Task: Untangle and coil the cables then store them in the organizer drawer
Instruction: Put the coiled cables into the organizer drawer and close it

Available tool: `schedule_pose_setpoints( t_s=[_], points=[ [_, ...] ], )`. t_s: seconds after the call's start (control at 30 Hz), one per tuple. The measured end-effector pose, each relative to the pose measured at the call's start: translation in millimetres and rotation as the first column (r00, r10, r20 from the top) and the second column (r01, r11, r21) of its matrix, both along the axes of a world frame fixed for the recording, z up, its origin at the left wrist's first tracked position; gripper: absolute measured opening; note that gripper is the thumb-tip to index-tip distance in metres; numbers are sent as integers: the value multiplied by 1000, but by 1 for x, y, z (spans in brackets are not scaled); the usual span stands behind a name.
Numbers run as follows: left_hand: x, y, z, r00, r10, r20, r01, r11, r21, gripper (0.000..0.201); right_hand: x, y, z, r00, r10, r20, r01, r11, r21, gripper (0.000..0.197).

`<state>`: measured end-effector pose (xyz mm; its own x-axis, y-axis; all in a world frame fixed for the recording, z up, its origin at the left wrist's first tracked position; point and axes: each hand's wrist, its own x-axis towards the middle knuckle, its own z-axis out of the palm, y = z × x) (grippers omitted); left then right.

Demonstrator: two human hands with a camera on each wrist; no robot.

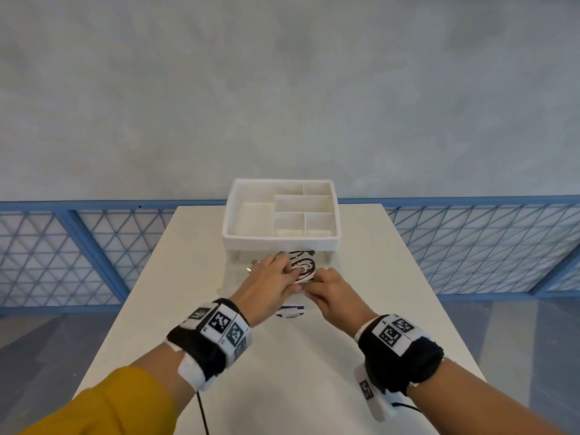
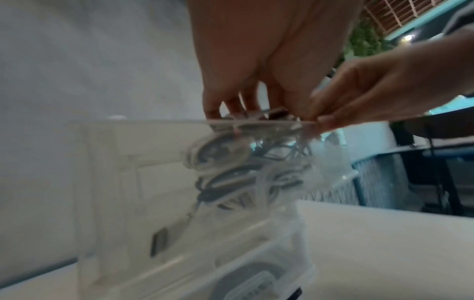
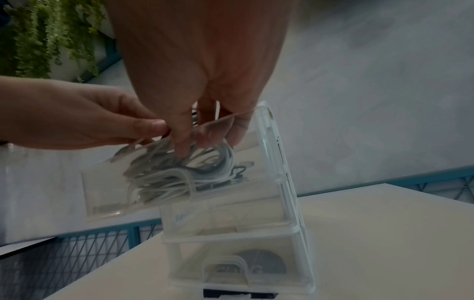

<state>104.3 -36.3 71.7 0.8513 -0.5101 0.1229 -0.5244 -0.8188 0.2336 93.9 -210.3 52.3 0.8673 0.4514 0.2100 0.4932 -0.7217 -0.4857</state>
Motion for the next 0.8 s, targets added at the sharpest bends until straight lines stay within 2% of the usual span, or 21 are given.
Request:
schedule_pose_setpoints(
  t_s=[0.07,0.13,0.2,0.3,0.4,0.47,0.6,0.73,0.8],
  points=[
    [6,3,5,986,46,-160,-33,996,81,39,-1,1,2,1000,2,-26,-2,1000,-3,30],
    [17,6,12,944,68,-323,-46,996,73,39,-1,0,3,999,0,-39,0,1000,-1,31],
    [28,6,19,915,43,-400,-22,998,56,33,-3,0,7,999,7,-33,-7,1000,6,27],
    [39,3,26,895,49,-443,-32,998,45,34,-2,0,6,999,38,-6,-38,999,22,26],
    [48,-4,33,906,123,-404,-101,992,77,38,0,-1,3,998,64,9,-64,997,32,41],
    [52,-9,38,927,216,-307,-177,973,149,38,0,-1,5,999,45,-17,-44,999,31,40],
    [39,-22,38,969,235,-74,-214,952,219,10,-1,-2,6,999,30,-11,-29,999,45,27],
    [25,-23,19,982,188,-27,-178,961,213,24,1,-4,4,999,33,9,-34,999,30,25],
    [17,-15,13,993,119,18,-119,957,264,41,-1,-5,4,999,21,39,-22,999,29,26]
  ],
)
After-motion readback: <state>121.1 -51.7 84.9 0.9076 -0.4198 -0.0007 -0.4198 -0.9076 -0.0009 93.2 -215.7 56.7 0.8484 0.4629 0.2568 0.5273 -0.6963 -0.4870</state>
